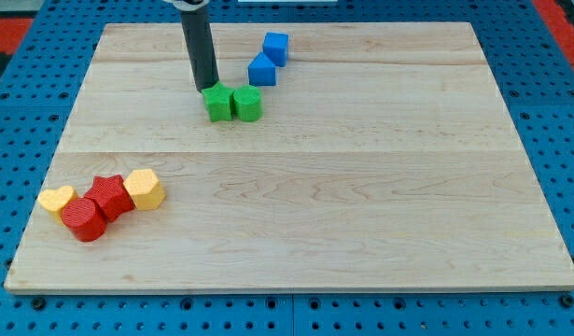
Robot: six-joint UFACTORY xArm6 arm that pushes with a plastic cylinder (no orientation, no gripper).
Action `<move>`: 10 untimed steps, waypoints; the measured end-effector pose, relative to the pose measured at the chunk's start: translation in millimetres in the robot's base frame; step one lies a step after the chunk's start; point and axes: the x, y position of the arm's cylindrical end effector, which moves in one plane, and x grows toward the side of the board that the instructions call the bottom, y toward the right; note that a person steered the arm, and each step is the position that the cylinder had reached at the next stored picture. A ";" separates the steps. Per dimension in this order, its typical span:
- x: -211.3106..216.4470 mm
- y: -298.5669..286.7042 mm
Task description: Move green circle and green star below blue triangle
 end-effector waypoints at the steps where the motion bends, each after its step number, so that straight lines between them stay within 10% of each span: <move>1: 20.5 0.0; 10: 66.9 37.5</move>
